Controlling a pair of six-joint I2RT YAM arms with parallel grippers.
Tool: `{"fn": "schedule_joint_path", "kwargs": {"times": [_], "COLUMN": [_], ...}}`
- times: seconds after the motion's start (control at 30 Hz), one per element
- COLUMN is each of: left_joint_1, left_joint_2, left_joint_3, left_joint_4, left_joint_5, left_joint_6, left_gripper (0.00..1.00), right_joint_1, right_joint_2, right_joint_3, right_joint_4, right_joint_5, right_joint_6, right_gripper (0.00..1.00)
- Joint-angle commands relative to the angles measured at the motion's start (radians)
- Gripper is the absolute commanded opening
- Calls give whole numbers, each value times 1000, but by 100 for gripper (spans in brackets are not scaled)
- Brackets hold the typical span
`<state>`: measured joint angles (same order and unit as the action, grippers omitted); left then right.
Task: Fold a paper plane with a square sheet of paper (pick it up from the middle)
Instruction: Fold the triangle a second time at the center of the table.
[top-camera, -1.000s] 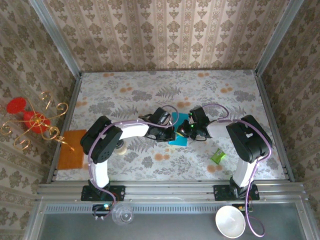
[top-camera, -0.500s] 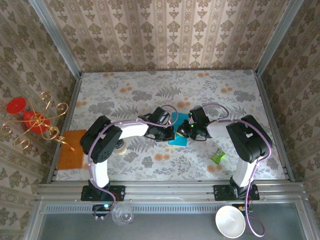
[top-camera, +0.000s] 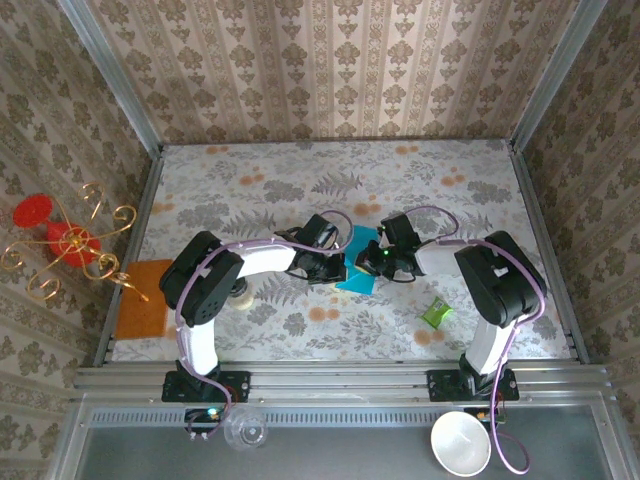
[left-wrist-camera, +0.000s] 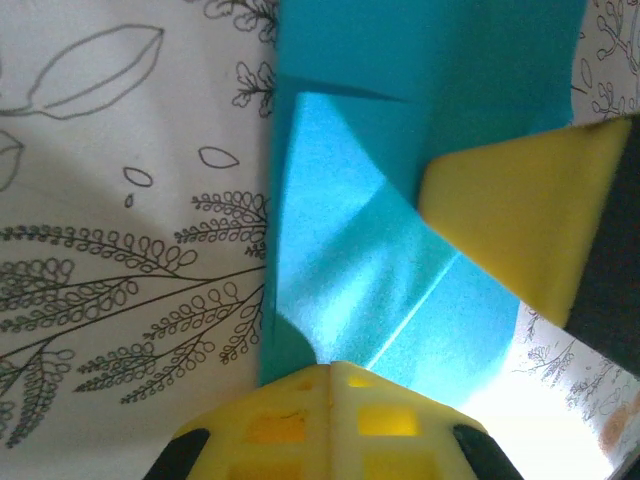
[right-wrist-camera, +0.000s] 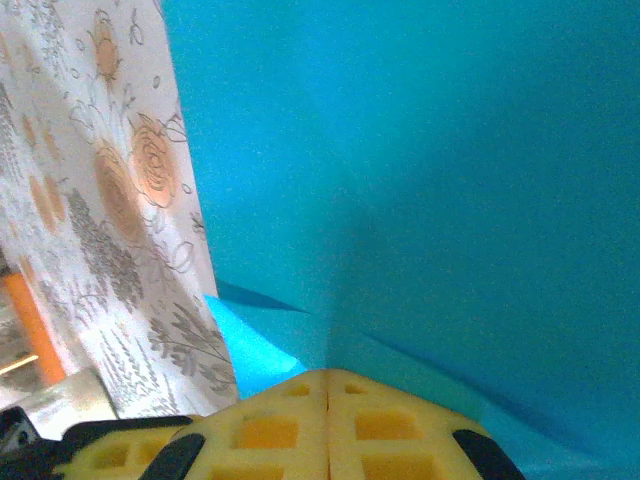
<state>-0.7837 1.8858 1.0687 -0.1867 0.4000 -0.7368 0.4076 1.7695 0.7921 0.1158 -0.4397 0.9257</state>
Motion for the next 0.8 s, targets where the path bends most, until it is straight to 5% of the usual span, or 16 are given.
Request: {"fn": "schedule_joint_path", "kwargs": {"times": [0.0,0.5,0.77], "left_joint_1": [6,6,11], "left_joint_2": [27,31,27], "left_joint_3": [-29,-18,-40], "left_joint_4": [-77,-68,-77], "left_joint_5": [-20,-3,-6], "left_joint_6": [18,16,8], "left_gripper": [0,0,0], "right_joint_1": [-5,73,-6], "right_joint_2": [-77,1,28], "right_joint_3": [11,52,2], "right_joint_4": [-107,-111,-92], "right_joint_5": [22,-6,52], "right_joint_6": [-99,-97,-65], "right_gripper": [12,10,9]}}
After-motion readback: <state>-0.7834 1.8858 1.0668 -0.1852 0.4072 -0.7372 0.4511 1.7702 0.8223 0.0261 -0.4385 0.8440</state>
